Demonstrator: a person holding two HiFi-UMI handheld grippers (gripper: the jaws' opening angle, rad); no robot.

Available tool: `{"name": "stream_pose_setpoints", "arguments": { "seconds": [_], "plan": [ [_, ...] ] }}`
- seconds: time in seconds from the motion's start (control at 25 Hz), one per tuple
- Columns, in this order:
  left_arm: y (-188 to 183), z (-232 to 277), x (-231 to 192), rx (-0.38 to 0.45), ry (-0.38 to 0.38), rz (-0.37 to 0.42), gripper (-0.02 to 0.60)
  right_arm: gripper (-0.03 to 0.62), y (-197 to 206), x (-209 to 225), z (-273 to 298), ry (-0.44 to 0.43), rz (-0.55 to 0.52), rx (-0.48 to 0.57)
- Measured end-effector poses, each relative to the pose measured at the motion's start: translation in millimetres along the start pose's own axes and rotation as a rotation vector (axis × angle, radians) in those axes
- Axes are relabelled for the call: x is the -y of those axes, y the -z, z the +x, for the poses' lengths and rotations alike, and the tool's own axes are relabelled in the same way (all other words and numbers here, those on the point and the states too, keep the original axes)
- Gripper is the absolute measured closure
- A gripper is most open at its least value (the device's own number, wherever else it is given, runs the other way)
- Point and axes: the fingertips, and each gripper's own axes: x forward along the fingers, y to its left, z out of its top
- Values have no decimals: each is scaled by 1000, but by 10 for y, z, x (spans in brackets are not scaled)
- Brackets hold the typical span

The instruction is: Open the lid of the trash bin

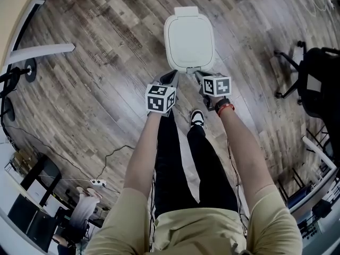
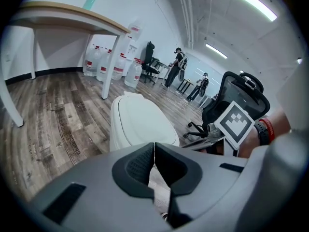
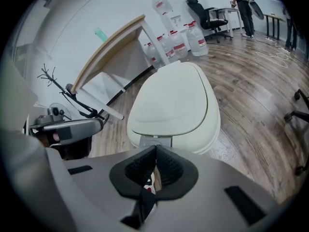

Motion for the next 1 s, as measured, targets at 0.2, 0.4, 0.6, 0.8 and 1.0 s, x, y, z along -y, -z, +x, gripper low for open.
{"name": "stream_pose_setpoints", "arguments": {
  "seconds": [0.2, 0.4, 0.6, 0.8, 1.0],
  "plan": [
    [28, 8, 7, -13, 0, -4, 557, 579, 10, -24, 5, 13, -106, -24],
    [76, 36, 8, -23, 0, -20, 557, 579, 41, -8, 43, 7, -156, -32],
    [102, 41, -11, -28, 3, -23, 557, 579, 42, -19, 58, -7, -181, -36],
    [95, 41, 1, -41, 13, -20, 557, 579, 4, -36, 37, -20, -105, 0],
    [-2, -130, 148, -50, 2, -13, 557, 577, 39, -48, -171, -18, 35, -31]
  ]
}}
